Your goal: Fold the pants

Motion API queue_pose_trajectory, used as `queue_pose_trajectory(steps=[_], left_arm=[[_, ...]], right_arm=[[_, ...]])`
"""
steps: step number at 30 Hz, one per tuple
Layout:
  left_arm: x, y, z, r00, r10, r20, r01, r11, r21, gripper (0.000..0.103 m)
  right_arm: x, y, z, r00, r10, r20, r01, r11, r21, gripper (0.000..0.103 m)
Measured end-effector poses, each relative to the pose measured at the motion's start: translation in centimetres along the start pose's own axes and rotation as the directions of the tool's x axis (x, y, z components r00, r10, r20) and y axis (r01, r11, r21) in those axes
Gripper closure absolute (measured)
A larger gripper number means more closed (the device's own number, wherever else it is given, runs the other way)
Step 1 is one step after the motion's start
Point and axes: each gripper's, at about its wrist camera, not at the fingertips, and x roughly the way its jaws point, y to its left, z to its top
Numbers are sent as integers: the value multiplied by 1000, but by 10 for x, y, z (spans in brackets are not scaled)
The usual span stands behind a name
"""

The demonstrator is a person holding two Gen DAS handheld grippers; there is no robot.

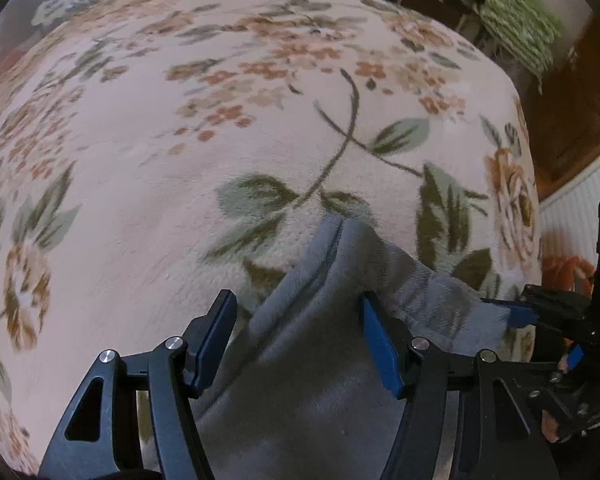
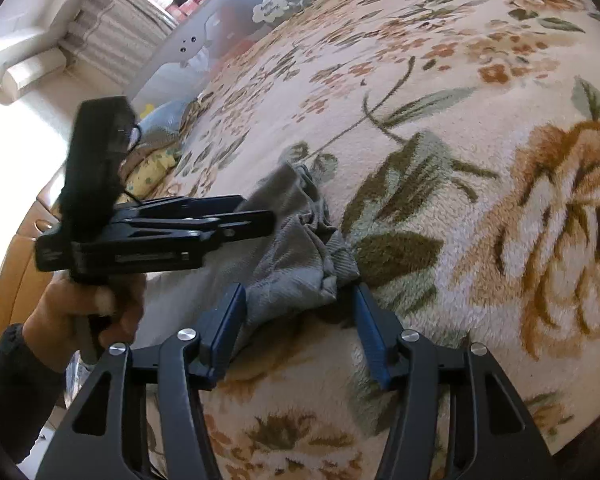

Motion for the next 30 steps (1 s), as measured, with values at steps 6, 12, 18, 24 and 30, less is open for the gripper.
queue_pose_trajectory(steps=[6, 12, 18, 24, 30], left_arm=[[2, 5, -2, 992, -124, 3, 124, 992, 31, 71], [-3, 5, -1, 985, -175, 0, 174, 984, 25, 87], [-26, 11, -7, 978, -199, 59, 199, 980, 4, 91], [-52, 22, -15, 966, -224, 131, 230, 973, -32, 91], [-77, 35, -35, 943, -247, 224, 271, 959, -81, 91]], right_arm=[[5, -7, -5, 998, 37, 56, -40, 998, 57, 48], [10, -8, -2, 996, 69, 56, -73, 994, 84, 83], [-1, 7, 0, 994, 73, 77, -76, 997, 35, 85], [-15, 41, 4, 992, 74, 102, -64, 993, -98, 86], [-22, 80, 3, 989, 112, 98, -85, 967, -242, 86]])
